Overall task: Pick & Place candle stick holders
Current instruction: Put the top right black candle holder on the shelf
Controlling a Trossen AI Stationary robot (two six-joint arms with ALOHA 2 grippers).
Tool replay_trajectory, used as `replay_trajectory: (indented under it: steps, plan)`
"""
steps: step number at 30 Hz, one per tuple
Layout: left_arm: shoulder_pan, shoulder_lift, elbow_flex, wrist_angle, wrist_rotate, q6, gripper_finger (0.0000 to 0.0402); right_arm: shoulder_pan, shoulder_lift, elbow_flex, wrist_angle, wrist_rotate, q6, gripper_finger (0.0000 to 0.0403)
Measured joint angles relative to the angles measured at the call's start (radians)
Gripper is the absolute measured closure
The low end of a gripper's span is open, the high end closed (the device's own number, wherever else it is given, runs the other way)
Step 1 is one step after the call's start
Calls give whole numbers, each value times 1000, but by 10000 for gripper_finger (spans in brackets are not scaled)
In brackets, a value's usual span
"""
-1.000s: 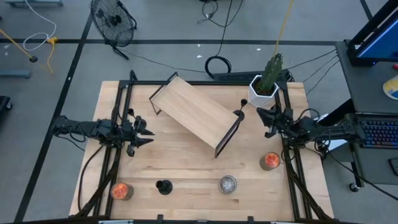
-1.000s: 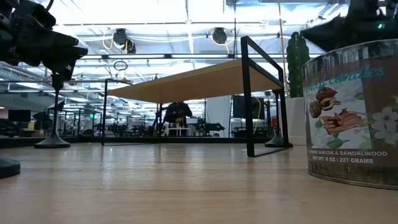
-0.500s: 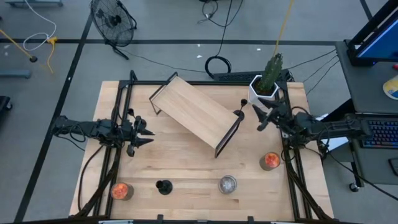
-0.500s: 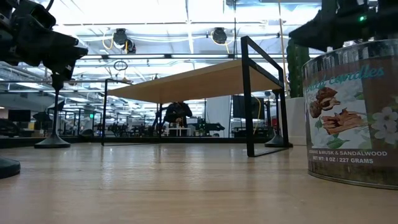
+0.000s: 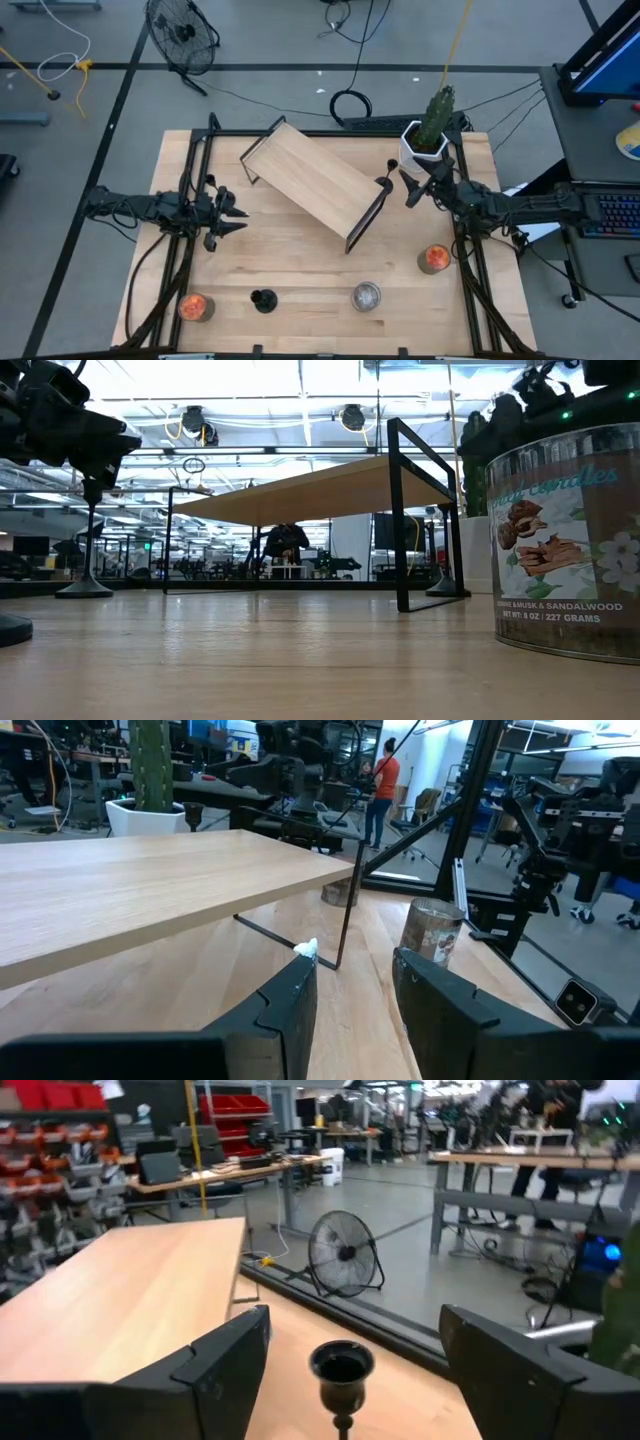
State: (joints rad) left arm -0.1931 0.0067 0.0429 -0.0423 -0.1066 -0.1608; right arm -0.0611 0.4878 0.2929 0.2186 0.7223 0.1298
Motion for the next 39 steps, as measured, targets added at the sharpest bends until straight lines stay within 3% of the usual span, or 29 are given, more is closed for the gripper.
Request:
replay_trajectory:
  steps: [13, 20, 23, 31, 39]
  plan:
    - [0, 0, 0, 1, 0, 0, 263, -179, 51, 1, -15, -284, 47, 115]
    - [0, 0, 0, 1, 0, 0, 263, -278, 87, 17, -20, -315, 111, 115]
    - [0, 0, 0, 1, 0, 0, 263, -307, 98, 69, -26, -382, 115, 115]
    - [0, 0, 0, 1, 0, 0, 263, -352, 199, 285, -304, -465, 33, 115]
    - [0, 0, 0, 1, 0, 0, 263, -387, 226, 310, -366, -545, 35, 115]
